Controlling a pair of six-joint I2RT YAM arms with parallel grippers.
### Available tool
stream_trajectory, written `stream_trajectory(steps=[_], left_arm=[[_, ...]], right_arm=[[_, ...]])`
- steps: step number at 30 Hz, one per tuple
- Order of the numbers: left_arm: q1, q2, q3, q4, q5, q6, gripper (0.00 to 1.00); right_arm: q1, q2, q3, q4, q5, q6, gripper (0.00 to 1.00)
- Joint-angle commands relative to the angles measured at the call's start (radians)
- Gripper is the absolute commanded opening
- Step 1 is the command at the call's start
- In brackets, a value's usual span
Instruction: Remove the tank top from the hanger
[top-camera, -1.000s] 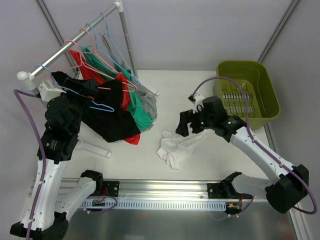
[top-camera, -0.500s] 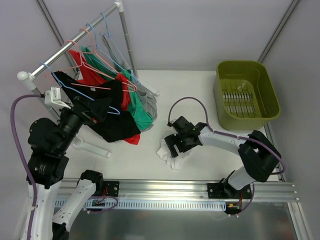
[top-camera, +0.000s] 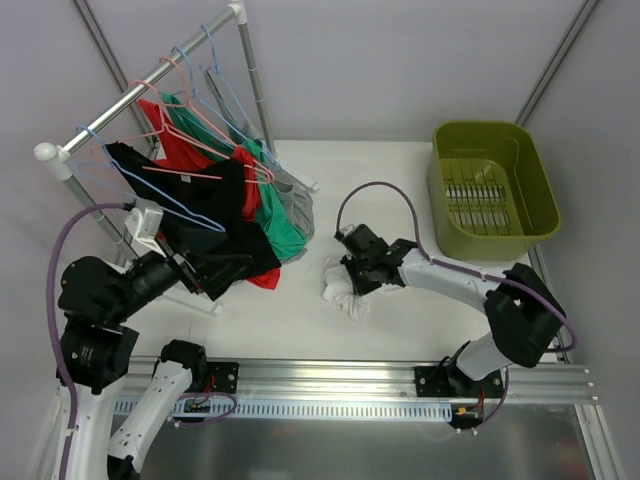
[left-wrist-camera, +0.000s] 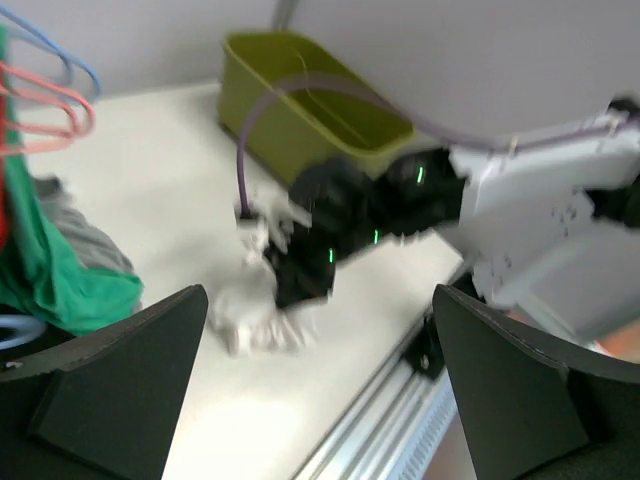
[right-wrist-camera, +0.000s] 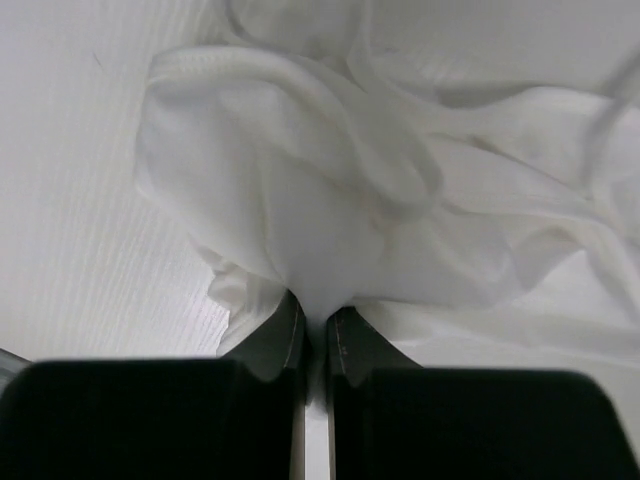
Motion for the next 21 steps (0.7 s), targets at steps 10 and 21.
stream_trajectory(steps=[10,21], left_arm=[[0.004,-0.113,-0.344,-0.007,0.276,0.114,0.99],[0.004,-0.137,-0.404,-0.003,0.224,0.114,0.99]], right_arm=[[-0.367,-0.211,0.588,-0.29,0.062,-0.19,0.01],[-0.815,-0.028,0.989,-0.354,-0.079,-0.169,0.0]])
